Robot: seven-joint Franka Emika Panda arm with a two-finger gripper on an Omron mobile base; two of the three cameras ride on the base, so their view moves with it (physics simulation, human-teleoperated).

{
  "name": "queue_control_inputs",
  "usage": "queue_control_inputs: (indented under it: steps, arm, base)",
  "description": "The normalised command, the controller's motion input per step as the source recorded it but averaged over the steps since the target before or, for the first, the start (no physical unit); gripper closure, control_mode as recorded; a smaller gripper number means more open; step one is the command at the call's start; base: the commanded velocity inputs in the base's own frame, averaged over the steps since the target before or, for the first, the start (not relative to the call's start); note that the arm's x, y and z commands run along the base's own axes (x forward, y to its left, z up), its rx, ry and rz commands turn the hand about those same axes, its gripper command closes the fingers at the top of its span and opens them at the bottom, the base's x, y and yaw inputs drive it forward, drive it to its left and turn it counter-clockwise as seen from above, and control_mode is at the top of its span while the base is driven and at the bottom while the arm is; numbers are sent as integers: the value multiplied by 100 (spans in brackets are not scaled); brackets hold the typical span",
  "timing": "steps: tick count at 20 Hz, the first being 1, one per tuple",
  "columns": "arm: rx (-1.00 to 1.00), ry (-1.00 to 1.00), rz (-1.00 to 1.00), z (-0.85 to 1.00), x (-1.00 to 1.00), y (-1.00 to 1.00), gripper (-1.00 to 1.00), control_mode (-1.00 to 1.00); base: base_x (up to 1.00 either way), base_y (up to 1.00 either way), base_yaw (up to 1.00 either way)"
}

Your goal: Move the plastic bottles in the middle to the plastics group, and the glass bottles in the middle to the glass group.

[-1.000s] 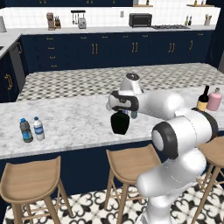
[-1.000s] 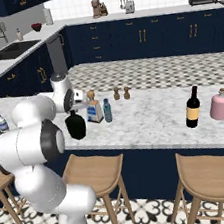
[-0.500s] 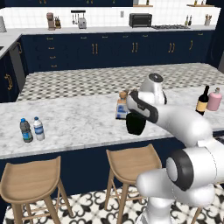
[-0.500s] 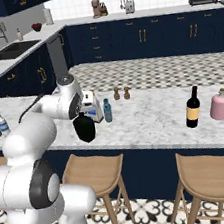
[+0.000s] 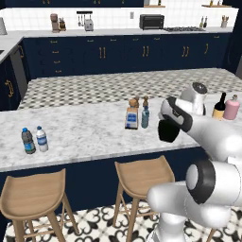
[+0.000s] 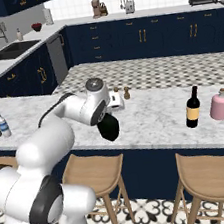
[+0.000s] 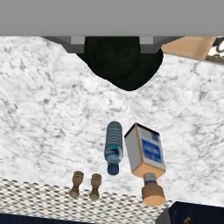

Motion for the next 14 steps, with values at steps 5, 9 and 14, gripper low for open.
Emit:
queue_control_inputs:
  steps: [5, 9, 14]
  arm:
    - [0, 0, 0, 31, 29, -100, 100, -100]
    - [0, 0, -2, 8, 42, -100, 100, -100]
    - [0, 0, -4, -8, 31, -65, 100, -100]
  base:
    - [0, 0, 0]
    - [0, 0, 0]
    - [0, 0, 0]
